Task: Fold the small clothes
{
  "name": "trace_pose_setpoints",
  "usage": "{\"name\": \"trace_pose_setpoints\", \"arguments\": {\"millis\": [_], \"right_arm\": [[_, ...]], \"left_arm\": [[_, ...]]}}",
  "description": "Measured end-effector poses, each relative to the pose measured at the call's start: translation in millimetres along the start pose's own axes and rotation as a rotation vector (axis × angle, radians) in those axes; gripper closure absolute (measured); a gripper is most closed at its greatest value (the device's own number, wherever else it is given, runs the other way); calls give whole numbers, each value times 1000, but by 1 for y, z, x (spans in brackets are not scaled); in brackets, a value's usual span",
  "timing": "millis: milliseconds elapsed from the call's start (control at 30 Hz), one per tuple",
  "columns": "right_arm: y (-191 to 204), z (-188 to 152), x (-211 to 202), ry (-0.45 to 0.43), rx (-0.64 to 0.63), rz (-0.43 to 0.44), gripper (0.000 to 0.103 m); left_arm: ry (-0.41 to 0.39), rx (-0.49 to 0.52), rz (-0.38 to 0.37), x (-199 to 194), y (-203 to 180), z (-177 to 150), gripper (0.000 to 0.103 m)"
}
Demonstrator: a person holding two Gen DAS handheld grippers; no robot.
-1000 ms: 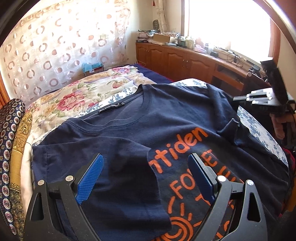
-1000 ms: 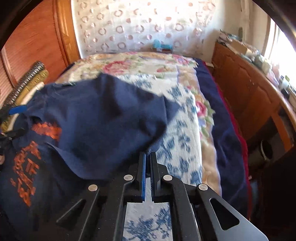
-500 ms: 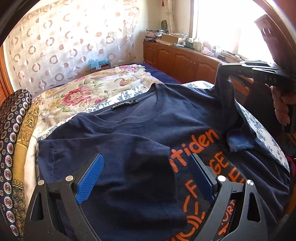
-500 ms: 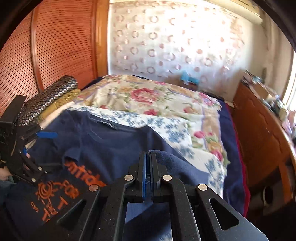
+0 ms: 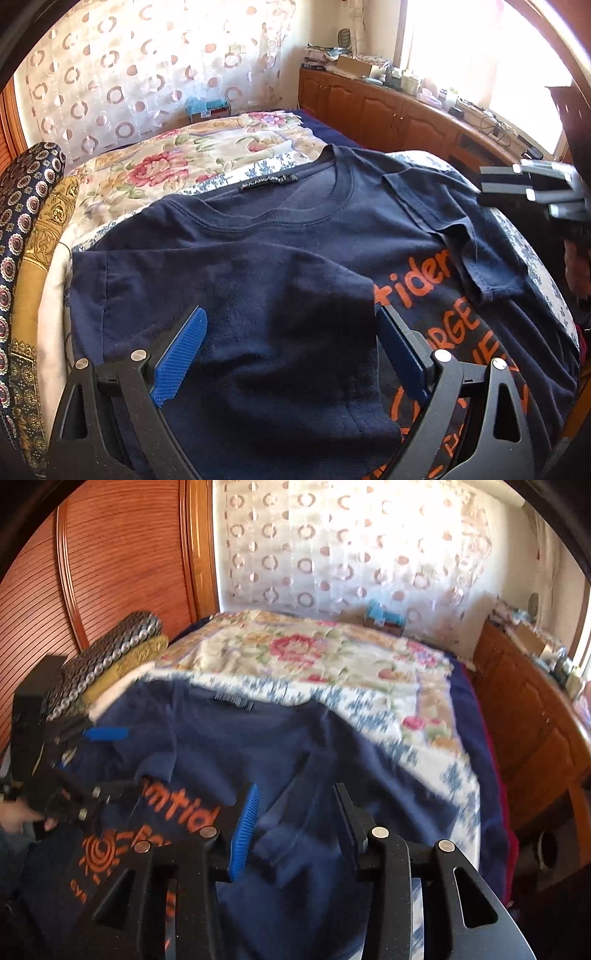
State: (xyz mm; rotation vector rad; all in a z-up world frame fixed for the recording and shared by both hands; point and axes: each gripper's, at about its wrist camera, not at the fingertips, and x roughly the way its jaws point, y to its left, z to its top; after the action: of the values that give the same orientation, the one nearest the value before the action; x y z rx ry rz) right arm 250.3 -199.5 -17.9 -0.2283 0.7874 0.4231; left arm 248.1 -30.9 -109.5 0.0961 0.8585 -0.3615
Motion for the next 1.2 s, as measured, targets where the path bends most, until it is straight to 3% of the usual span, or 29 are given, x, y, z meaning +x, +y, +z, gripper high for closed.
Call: {"name": "trace_pose_setpoints", "arguments": {"millis": [167,400,500,867,1033,1100,1200], "right_arm": [[14,-15,8,59,8,47,61],[35,-28,13,99,-38,92,62],[42,-33,17,124,-92,57,94],[25,-47,-17,82,-78,85,96],[8,-47,-33,2,-14,79,62],[-1,-47,-39,-29,4,71,58],[-13,-47,-43,-58,18,50,58]], "left_arm": [[41,4,23,12,1,-3,10],[37,26,49,14,-1,-4,10],[40,28,49,14,-1,-4,8],[49,29,58,17,-3,-1,7],[59,36,58,14,-3,-4,8],[41,42,66,6,-4,-5,10],[8,34,93,-8,-1,-4,24]]}}
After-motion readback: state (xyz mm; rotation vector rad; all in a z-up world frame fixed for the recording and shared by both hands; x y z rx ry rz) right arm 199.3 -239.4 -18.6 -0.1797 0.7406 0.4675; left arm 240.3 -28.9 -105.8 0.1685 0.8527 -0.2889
